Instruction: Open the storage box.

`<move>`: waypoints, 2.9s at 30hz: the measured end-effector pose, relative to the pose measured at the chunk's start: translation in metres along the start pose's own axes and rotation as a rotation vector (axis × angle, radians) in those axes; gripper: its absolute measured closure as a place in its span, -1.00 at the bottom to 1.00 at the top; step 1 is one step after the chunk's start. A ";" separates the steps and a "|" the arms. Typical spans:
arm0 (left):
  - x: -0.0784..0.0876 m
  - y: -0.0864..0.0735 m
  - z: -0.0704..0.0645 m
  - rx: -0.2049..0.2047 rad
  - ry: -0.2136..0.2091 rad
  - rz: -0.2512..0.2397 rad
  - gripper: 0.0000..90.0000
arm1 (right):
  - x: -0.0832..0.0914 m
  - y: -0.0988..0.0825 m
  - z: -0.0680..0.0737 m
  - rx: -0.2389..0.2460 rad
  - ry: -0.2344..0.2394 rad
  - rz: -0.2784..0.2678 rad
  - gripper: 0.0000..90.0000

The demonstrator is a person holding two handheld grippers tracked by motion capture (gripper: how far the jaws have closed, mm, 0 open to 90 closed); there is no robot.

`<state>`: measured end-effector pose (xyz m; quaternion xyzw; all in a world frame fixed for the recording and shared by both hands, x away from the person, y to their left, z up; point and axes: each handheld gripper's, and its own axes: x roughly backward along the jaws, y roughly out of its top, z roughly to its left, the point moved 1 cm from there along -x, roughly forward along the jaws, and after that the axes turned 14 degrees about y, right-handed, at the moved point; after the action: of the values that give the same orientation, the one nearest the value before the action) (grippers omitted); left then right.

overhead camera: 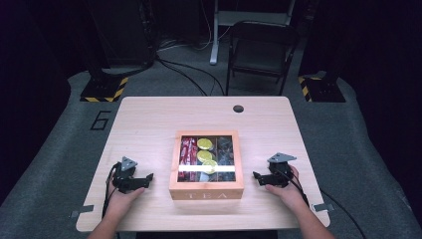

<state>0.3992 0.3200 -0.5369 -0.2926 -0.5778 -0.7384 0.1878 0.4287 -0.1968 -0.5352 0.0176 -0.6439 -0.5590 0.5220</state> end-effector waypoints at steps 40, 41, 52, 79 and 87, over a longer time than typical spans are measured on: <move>0.025 0.016 0.002 0.074 -0.098 0.013 0.01 | 0.023 0.012 0.015 0.035 0.014 0.029 0.16; 0.028 0.017 0.001 0.075 -0.110 0.015 0.05 | 0.026 0.013 0.018 0.033 0.015 0.025 0.14; 0.042 0.025 -0.007 0.109 -0.153 0.021 0.10 | 0.032 0.021 0.037 0.003 0.067 0.020 0.15; 0.097 0.050 -0.042 0.019 -0.246 -0.069 0.11 | 0.076 0.052 0.096 0.117 0.168 -0.026 0.45; 0.106 0.042 -0.060 -0.040 -0.285 -0.081 0.18 | 0.079 0.042 0.108 0.141 0.198 -0.026 0.64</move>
<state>0.3320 0.2573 -0.4463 -0.3747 -0.5950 -0.7078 0.0681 0.3420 -0.1531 -0.4344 0.1177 -0.6267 -0.5144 0.5734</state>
